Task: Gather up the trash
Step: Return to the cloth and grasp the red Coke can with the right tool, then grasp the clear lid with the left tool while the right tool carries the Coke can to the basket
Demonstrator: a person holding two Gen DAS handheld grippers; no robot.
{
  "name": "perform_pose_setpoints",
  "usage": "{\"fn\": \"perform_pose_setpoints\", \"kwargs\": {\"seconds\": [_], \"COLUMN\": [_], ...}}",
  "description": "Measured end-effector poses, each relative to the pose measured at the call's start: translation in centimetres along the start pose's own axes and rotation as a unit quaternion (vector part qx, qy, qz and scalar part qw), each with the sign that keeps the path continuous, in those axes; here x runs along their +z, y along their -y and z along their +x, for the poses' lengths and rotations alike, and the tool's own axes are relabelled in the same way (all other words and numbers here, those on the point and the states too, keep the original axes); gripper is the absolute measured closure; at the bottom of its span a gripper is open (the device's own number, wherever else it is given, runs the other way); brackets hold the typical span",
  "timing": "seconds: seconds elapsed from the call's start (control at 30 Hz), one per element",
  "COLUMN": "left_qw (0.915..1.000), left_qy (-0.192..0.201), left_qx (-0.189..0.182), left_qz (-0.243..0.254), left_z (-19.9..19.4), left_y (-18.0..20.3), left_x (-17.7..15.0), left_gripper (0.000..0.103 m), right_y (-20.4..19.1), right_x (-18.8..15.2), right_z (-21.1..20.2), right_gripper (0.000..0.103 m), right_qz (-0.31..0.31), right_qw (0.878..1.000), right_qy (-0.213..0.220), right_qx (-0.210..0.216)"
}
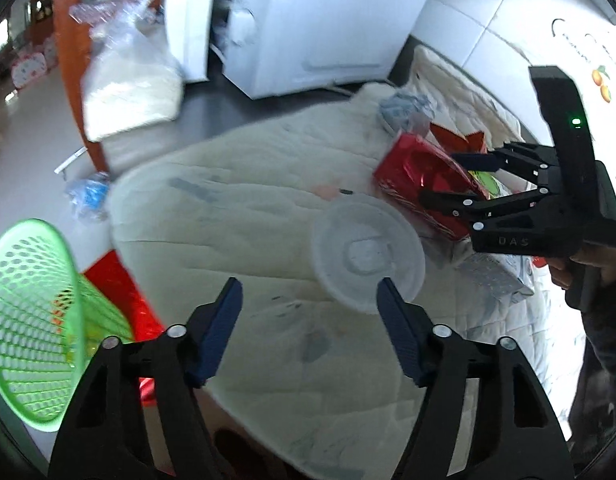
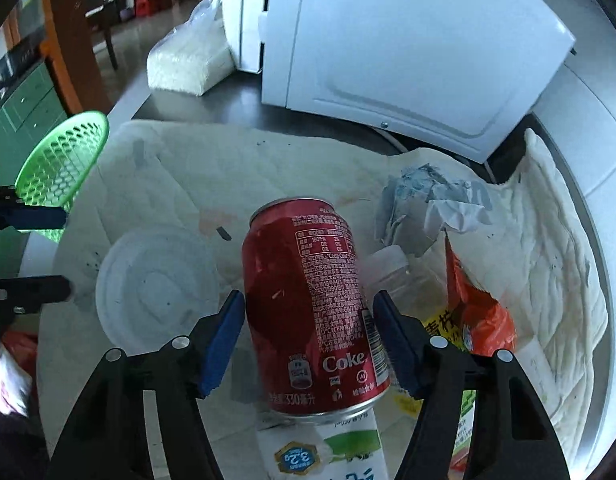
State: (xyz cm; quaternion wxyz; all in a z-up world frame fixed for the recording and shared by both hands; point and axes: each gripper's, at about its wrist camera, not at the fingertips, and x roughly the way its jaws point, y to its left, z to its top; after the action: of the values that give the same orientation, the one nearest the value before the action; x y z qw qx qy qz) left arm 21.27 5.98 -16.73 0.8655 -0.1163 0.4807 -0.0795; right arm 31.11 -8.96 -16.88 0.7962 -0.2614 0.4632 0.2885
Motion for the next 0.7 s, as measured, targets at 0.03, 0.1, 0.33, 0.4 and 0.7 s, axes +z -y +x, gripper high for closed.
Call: {"fn": "perform_pose_setpoints", "kwargs": {"seconds": [0.03, 0.1, 0.33, 0.4, 0.7], "left_qw": [1.0, 0.9997, 0.9986, 0.9987, 0.9989], "left_qy": [-0.004, -0.017, -0.043, -0.042, -0.03], "left_qx": [-0.002, -0.013, -0.026, -0.022, -0.015], "left_qz": [-0.002, -0.007, -0.017, -0.016, -0.033], "left_z": [0.5, 1.6, 4.2, 4.4, 3.5], "left_y": [0.0, 0.2, 0.3, 0.3, -0.3], "left_x": [0.1, 0.3, 0.6, 0.5, 0.6], "left_gripper": [0.038, 0.046, 0.064, 0.072, 0.097], "right_y": [-0.1, 0.0, 0.2, 0.1, -0.2], "right_x": [0.0, 0.1, 0.0, -0.2, -0.8], "right_z": [0.0, 0.2, 0.6, 0.8, 0.2], "right_gripper": [0.039, 0.039, 0.038, 0.038, 0.039], "right_qz": [-0.003, -0.008, -0.011, -0.016, -0.005], "right_qw": [1.0, 1.0, 1.0, 1.0, 1.0], "right_qy": [-0.001, -0.003, -0.002, -0.002, 0.02], "right_qx": [0.0, 0.002, 0.01, 0.006, 0.003]}}
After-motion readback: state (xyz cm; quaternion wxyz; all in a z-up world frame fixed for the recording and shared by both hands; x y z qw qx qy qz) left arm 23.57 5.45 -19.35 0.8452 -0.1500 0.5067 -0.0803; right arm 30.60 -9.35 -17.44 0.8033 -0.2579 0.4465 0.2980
